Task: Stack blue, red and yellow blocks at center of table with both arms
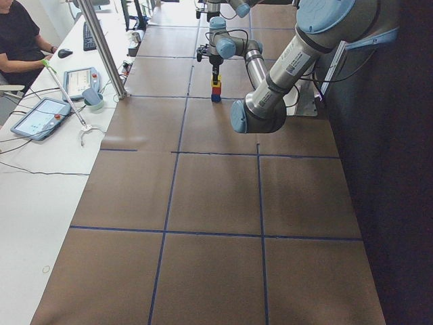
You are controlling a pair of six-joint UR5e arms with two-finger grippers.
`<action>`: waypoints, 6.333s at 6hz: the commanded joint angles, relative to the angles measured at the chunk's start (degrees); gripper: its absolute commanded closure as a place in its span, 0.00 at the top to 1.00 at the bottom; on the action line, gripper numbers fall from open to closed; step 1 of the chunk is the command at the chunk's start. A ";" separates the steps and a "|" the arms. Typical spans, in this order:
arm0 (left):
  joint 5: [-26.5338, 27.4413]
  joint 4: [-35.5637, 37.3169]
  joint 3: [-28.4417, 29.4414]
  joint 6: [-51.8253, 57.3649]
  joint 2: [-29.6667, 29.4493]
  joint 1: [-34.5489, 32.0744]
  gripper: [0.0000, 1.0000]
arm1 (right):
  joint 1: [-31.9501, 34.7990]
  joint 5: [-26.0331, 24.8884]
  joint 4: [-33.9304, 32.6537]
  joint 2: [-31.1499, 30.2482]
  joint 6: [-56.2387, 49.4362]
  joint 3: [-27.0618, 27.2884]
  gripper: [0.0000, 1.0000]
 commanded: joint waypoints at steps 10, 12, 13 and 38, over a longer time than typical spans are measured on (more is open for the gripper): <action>-0.09 0.61 -5.20 0.08 0.50 -1.06 1.00 | 0.17 0.20 0.00 0.00 -0.09 -0.02 1.00; -0.61 1.58 -20.50 8.82 13.07 -6.14 1.00 | 4.45 3.07 -0.17 -1.65 -4.18 0.41 1.00; -2.27 1.50 -29.22 16.62 22.73 -9.83 1.00 | 9.79 7.36 -0.52 -4.63 -11.35 0.42 1.00; -28.30 -3.07 -11.73 76.29 62.64 -62.78 1.00 | 39.28 11.81 -5.27 -27.24 -58.36 -8.02 1.00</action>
